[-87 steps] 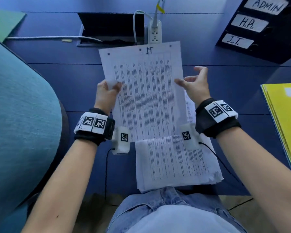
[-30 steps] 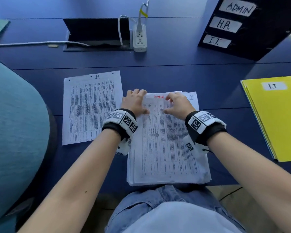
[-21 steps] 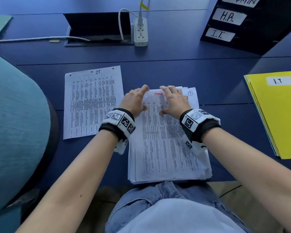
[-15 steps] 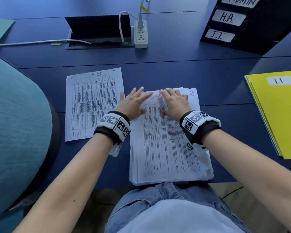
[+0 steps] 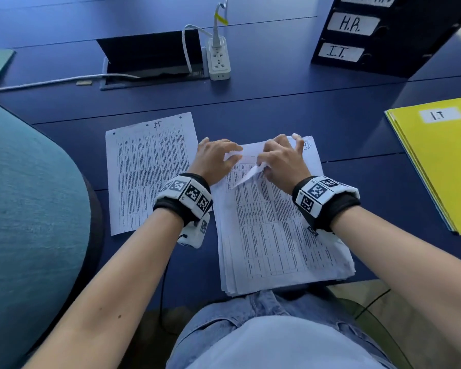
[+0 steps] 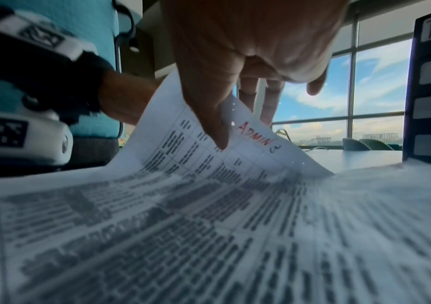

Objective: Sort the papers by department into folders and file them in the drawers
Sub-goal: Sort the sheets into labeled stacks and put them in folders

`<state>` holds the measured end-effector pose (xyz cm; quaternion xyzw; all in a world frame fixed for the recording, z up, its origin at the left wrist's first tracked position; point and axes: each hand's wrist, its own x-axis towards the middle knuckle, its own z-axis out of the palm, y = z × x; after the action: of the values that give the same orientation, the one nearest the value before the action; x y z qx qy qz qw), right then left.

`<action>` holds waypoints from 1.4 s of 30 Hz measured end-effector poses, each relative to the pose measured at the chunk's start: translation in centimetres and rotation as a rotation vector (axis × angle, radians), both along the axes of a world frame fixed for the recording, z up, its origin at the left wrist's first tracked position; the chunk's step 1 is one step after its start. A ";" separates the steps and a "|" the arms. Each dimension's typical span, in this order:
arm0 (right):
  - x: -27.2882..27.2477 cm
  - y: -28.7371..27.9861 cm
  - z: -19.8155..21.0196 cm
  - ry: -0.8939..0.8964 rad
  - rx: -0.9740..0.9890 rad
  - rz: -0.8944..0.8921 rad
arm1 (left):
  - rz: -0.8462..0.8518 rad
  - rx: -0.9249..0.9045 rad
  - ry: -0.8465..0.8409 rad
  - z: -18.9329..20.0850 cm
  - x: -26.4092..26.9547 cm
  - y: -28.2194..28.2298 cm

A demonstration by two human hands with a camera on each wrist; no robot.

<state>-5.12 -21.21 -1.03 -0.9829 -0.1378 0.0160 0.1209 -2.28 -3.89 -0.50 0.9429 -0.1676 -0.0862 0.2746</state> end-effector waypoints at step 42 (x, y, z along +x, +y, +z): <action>-1.2 1.1 0.7 0.223 0.042 0.079 | 0.047 0.362 -0.001 -1.0 0.3 -1.4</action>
<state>-6.33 -20.15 -0.38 -0.9661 -0.1624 0.1270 0.1555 -2.02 -5.29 -1.51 0.9806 -0.1275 -0.1081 0.1020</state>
